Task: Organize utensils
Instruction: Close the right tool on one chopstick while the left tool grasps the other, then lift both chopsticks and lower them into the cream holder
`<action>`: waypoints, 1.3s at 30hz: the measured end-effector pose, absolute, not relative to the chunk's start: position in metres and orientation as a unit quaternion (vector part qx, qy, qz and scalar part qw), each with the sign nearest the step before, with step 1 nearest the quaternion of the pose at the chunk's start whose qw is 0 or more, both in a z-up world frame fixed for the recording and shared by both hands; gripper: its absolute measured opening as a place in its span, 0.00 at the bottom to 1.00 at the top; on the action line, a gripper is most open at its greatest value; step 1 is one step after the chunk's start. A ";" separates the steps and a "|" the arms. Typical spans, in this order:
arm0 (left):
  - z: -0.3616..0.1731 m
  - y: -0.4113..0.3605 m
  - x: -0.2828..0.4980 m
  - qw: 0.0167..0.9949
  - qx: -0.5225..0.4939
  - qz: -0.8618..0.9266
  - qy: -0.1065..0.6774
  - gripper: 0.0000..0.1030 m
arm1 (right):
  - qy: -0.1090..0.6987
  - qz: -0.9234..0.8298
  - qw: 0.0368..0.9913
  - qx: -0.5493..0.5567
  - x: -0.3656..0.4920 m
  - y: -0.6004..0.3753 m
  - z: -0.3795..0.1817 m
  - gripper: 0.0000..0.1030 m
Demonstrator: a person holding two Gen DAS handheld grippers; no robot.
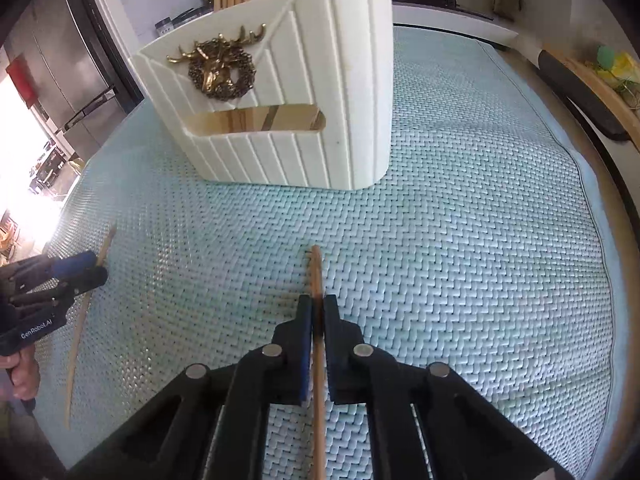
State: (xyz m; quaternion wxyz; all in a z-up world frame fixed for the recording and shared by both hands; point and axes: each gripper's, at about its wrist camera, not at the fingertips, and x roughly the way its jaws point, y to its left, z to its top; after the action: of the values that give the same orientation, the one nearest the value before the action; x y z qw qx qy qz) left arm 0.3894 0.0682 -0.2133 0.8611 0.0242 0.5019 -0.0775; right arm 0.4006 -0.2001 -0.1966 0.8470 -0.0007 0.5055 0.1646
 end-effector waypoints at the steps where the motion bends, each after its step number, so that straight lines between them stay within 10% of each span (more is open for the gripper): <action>1: -0.213 0.068 0.390 0.860 0.013 -0.082 0.504 0.05 | 0.499 0.170 0.850 0.010 0.401 -0.202 -0.195 0.05; 21: -0.037 0.076 0.291 0.934 -0.079 -0.149 0.316 0.04 | 0.237 0.264 0.933 0.062 0.265 -0.227 -0.024 0.05; 39: -0.014 0.056 0.286 0.948 -0.071 -0.150 0.272 0.04 | 0.175 0.244 0.954 0.025 0.234 -0.225 0.008 0.05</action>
State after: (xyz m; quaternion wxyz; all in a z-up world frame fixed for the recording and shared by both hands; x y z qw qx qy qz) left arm 0.2863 0.0563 -0.0143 0.9479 -0.0713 0.2717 -0.1501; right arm 0.2343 -0.2249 0.0084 0.9536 0.0252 0.1749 0.2437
